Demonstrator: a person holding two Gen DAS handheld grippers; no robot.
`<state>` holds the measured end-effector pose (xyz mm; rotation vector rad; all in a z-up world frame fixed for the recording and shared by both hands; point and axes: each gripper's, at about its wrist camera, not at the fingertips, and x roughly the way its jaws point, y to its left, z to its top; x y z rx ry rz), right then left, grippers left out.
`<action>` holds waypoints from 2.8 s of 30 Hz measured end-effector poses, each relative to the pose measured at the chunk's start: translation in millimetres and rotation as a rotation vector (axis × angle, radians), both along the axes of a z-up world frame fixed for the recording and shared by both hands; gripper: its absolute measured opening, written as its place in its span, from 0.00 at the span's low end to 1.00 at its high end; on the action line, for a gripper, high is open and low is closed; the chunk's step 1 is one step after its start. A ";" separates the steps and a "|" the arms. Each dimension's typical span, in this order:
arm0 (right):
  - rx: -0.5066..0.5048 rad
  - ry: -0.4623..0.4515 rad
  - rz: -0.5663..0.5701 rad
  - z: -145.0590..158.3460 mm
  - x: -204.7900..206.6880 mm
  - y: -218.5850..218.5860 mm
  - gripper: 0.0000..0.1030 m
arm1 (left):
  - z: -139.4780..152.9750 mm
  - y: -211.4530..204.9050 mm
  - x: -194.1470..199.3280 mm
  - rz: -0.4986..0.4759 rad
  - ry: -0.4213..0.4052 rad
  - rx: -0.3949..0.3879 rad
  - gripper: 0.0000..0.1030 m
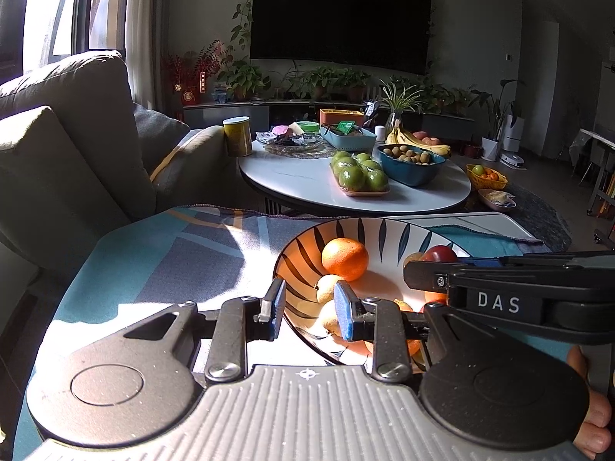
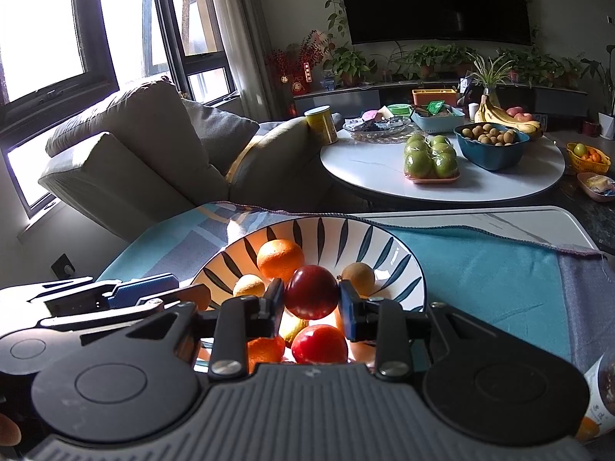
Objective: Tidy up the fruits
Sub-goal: 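Open the left tool over the bowl while the right tool releases the tomato into it, then move both tools back toward the last kiwi and orange on the table, then grasp the kiwi with the left tool while the right tool grasps the orange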
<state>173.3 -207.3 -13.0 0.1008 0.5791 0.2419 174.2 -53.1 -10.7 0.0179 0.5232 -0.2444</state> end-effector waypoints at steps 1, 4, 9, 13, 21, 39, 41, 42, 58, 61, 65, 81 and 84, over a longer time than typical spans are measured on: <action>-0.003 0.000 0.003 -0.5 1.6 1.2 0.78 | -0.1 1.2 -0.4 0.001 0.001 -0.003 0.25; -0.015 0.007 0.006 -3.4 8.7 4.6 0.78 | -0.6 2.9 0.3 0.005 0.001 -0.005 0.25; -0.019 0.006 0.013 -5.5 14.1 8.0 0.78 | -2.1 4.4 1.5 0.011 0.007 -0.007 0.25; -0.018 0.017 0.016 -9.2 15.9 9.4 0.78 | -4.2 5.1 2.9 0.014 0.013 -0.007 0.25; -0.020 -0.002 0.006 -6.4 13.7 9.2 0.78 | -4.5 5.5 3.2 0.017 0.014 -0.004 0.25; -0.010 -0.051 -0.036 12.7 -17.6 -2.0 0.78 | 9.4 10.3 -24.8 0.029 -0.007 -0.003 0.25; -0.006 -0.055 -0.036 14.5 -21.4 -2.5 0.78 | 10.3 11.0 -29.6 0.029 -0.009 -0.002 0.26; -0.004 -0.056 -0.036 15.4 -23.3 -3.1 0.78 | 10.7 11.5 -32.2 0.028 -0.010 -0.001 0.26; 0.001 -0.034 -0.026 11.5 -57.1 -6.3 0.78 | -22.7 16.5 -51.9 0.034 0.053 0.071 0.30; -0.001 -0.022 -0.012 8.8 -60.1 -4.8 0.78 | -25.2 19.4 -50.8 0.043 0.059 0.072 0.30; -0.007 -0.008 0.010 4.8 -63.2 -0.5 0.78 | -29.2 24.4 -48.3 0.059 0.075 0.065 0.30; -0.061 0.069 0.108 -19.0 -62.4 28.8 0.78 | -28.2 43.6 -51.7 0.049 0.078 -0.036 0.25; -0.070 0.079 0.126 -23.4 -59.6 35.5 0.78 | -26.5 48.8 -53.2 0.057 0.069 -0.046 0.25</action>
